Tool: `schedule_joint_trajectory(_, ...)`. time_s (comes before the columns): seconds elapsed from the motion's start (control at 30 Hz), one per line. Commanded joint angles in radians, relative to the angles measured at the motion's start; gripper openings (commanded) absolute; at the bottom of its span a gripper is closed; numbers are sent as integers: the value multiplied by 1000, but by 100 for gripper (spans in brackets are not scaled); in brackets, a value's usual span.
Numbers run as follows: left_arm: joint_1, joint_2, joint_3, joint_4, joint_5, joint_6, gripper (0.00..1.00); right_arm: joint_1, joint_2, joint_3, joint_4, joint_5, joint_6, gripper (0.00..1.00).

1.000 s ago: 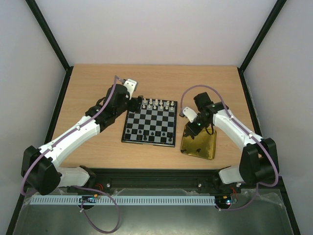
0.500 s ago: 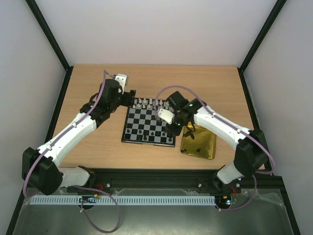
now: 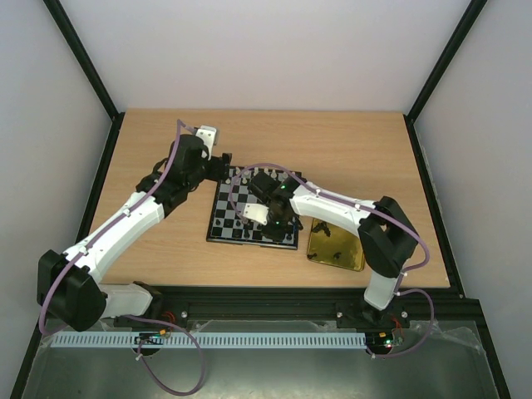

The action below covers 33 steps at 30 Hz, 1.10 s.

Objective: Set up the chess pieces on the board

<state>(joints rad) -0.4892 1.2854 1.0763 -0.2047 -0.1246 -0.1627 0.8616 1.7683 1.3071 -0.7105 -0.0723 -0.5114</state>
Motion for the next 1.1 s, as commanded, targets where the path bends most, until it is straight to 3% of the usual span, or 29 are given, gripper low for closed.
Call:
schedule_joint_trajectory(0.0, 5, -20, 22, -7, -12, 4, 85, 1, 44, 35, -27, 13, 6, 4)
schedule_joint_trajectory(0.7, 6, -24, 22, -7, 0, 14, 85, 1, 126, 37, 27, 60, 28, 5)
schedule_joint_trajectory(1.07, 8, -23, 19, -7, 6, 15, 85, 2, 125, 40, 28, 70, 37, 22)
